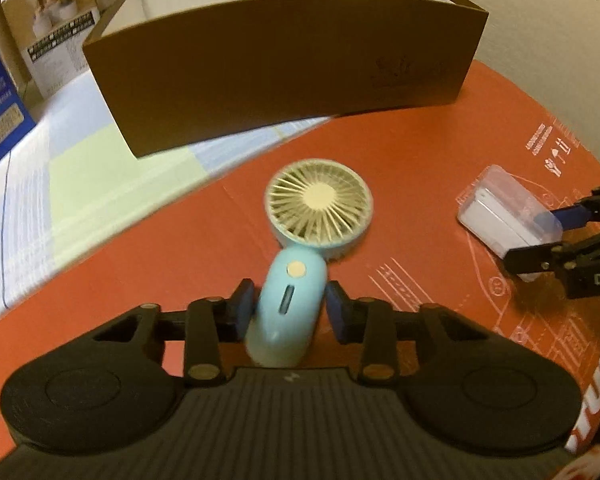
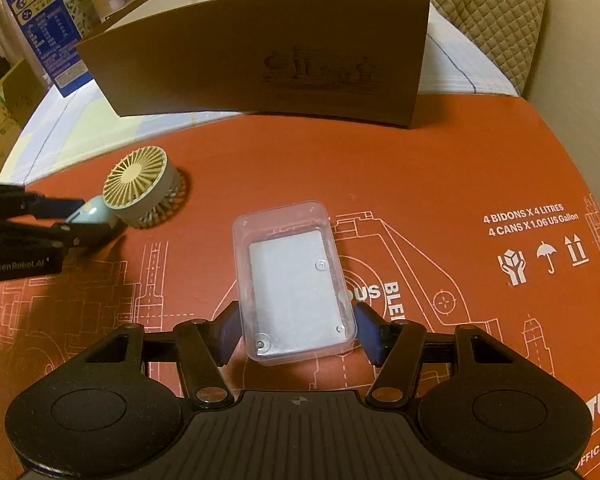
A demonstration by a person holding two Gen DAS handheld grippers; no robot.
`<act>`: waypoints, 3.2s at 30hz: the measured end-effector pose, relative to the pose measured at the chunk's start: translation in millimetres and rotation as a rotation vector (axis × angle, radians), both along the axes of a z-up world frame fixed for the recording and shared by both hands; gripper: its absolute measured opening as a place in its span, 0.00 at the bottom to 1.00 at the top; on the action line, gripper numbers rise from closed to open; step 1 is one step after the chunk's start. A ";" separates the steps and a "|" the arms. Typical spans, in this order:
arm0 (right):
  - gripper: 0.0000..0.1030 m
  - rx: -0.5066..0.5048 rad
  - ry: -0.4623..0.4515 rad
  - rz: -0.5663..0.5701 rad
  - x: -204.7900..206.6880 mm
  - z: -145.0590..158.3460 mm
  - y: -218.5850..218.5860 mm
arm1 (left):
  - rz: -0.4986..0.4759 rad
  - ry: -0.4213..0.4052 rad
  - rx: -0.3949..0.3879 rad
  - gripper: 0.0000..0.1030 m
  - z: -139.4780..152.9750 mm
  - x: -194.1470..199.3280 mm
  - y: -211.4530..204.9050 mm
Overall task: Organize rigid objects
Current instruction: 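Grasp the light-blue fan with the left gripper while the right gripper grasps the clear case, then lift and carry the fan and clear case into the cardboard box with both grippers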
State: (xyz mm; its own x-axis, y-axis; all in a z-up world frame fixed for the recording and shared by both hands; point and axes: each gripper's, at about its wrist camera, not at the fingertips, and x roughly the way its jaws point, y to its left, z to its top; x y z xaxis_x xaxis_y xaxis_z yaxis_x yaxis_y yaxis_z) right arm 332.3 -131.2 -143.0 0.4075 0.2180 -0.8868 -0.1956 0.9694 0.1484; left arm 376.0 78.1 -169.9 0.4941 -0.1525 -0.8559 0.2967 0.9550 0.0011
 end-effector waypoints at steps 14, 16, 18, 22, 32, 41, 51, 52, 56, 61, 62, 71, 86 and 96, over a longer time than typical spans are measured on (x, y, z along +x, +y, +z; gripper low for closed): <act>0.55 -0.007 -0.005 0.015 9.9 -2.1 3.1 | 0.087 0.019 -0.009 0.28 -3.1 14.3 -17.2; 0.55 -0.008 -0.005 0.015 11.2 -2.2 3.2 | 0.082 0.021 -0.005 0.28 -3.5 17.7 -19.7; 0.55 -0.010 -0.007 0.014 12.1 -2.3 3.3 | 0.074 0.022 0.005 0.28 -5.0 19.5 -21.5; 0.56 -0.020 -0.011 0.016 15.9 -2.6 5.0 | 0.069 0.019 0.005 0.28 -5.0 17.9 -22.2; 0.64 -0.040 -0.018 0.016 30.7 -4.8 7.8 | 0.084 0.027 0.013 0.28 -4.6 20.4 -23.8; 0.52 -0.064 -0.058 0.058 28.4 -6.0 16.0 | 0.084 0.032 0.012 0.28 -3.8 21.0 -23.9; 0.51 -0.053 -0.071 0.059 20.1 -1.0 15.0 | 0.105 0.046 0.004 0.27 -2.2 19.9 -24.2; 0.51 -0.051 -0.072 0.058 19.8 -0.4 14.9 | 0.103 0.047 0.004 0.27 -2.1 19.3 -24.9; 0.51 -0.046 -0.080 0.054 18.7 3.2 14.8 | 0.089 0.042 0.000 0.27 -0.7 14.4 -27.9; 0.51 -0.038 -0.088 0.050 17.6 7.7 13.7 | 0.096 0.034 -0.012 0.27 3.8 9.6 -27.2; 0.51 -0.036 -0.090 0.050 17.2 8.7 13.4 | 0.098 0.032 -0.014 0.27 5.1 8.7 -26.8; 0.51 -0.021 -0.102 0.050 15.5 14.7 8.1 | 0.103 0.045 -0.025 0.27 6.3 1.9 -24.7; 0.51 -0.015 -0.087 0.047 7.0 14.8 5.3 | 0.119 0.045 -0.014 0.27 0.1 2.9 -31.3; 0.51 -0.008 -0.105 0.042 4.4 20.8 5.6 | 0.128 0.015 -0.031 0.27 13.2 -3.9 -25.4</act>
